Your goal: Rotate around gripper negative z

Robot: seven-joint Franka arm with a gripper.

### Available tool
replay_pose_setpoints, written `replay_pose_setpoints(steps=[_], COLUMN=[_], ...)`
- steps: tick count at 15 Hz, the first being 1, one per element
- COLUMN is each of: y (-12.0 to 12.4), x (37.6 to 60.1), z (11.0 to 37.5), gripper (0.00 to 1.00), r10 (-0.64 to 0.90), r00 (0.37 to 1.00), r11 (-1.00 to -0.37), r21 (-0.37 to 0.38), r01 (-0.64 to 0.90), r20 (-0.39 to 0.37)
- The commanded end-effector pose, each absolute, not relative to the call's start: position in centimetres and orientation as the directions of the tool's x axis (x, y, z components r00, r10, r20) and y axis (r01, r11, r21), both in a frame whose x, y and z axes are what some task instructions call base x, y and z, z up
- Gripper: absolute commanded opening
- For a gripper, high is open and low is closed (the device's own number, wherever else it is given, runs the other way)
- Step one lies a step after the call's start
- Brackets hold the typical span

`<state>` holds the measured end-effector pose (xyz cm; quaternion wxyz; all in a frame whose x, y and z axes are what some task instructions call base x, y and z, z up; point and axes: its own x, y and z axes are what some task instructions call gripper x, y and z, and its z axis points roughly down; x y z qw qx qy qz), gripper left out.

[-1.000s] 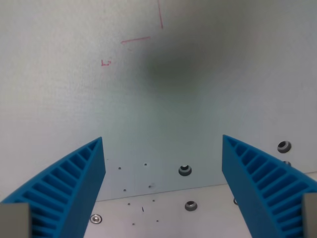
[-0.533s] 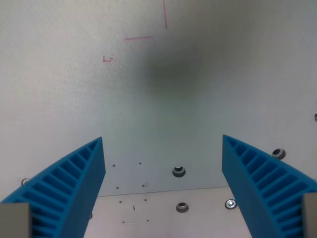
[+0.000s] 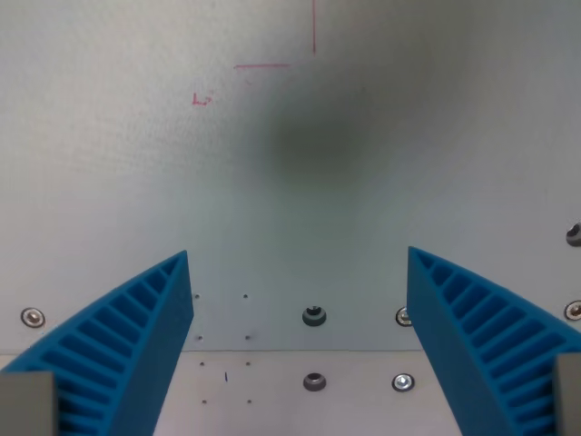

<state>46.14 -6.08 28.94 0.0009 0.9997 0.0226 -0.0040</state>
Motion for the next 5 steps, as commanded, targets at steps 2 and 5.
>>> replay_pose_setpoints(steps=[2, 5], y=[-6.17, -6.17], x=[46.14, 46.14], z=[29.07, 29.07], gripper=[1.0, 1.0], r10=[0.207, 0.241], r00=[0.978, 0.971], r11=[-0.978, -0.971], r21=[0.001, 0.001], r01=[0.207, 0.241], r20=[-0.005, -0.005])
